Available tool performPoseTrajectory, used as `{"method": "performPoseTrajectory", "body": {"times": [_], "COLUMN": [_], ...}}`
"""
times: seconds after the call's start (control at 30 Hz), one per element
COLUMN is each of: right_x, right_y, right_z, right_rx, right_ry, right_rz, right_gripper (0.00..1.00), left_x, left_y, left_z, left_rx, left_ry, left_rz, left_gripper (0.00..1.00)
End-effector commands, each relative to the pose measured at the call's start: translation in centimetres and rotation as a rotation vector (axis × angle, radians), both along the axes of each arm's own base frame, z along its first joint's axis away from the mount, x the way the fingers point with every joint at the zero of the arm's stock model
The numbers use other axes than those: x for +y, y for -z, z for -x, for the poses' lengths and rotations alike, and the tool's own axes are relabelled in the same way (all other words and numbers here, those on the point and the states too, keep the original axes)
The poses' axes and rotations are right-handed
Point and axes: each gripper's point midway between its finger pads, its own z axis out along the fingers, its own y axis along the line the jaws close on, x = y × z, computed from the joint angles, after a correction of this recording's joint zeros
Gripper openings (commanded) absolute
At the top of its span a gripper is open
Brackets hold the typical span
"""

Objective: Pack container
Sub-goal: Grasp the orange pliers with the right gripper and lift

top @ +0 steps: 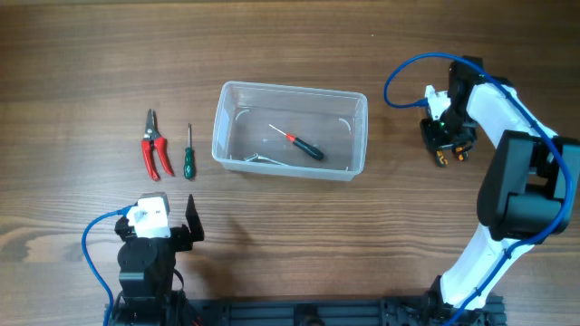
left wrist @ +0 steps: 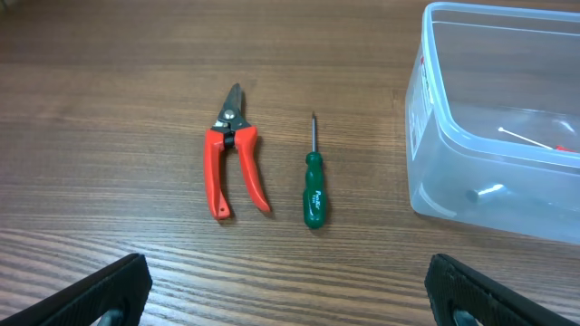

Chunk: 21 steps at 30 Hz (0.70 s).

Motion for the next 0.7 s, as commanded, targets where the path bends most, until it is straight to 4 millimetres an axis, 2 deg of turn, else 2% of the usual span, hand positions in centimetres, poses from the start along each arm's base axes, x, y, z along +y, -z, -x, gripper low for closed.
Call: {"method": "performPoseTrajectory", "body": {"times": [0.0, 0.07, 0.17, 0.27, 0.37, 0.47, 0.6, 0.67], "right_x": [0.4, 0.4, 0.4, 0.1, -0.1, 0.6, 3.7, 5.3], "right_y": [1.8, 1.8, 1.3, -0.8, -5.3, -11.2, -19.6, -22.7], "right_z": [1.7, 1.6, 1.0, -0.8, -3.7, -6.8, -9.3, -9.6], "right_rx": [0.066, 0.062, 0.044, -0.013, -0.110, -0.231, -0.402, -0.460], "right_ry": [-0.004, -0.004, 0.023, 0.066, 0.065, 0.056, 0.004, -0.040], "right_rz": [-0.012, -0.011, -0.012, -0.005, -0.007, -0.058, -0.199, -0.219], "right_gripper": [0.11, 0.04, 0.04, 0.04, 0.04, 0.04, 0.04, 0.04], "left_x": [0.2, 0.2, 0.2, 0.2, 0.2, 0.2, 0.2, 0.2], "left_y": [0.1, 0.1, 0.1, 0.1, 0.1, 0.1, 0.1, 0.1], "left_z": [0.0, 0.0, 0.0, 0.0, 0.0, 0.0, 0.0, 0.0], "left_rx": [-0.001, -0.002, -0.002, -0.001, -0.001, 0.000, 0.000, 0.000], "left_ry": [-0.004, -0.004, -0.004, -0.004, -0.004, -0.004, -0.004, -0.004], "left_rz": [-0.019, -0.019, -0.019, -0.019, -0.019, -0.019, -0.019, -0.019], "left_gripper": [1.00, 1.00, 1.00, 1.00, 1.00, 1.00, 1.00, 1.00]}}
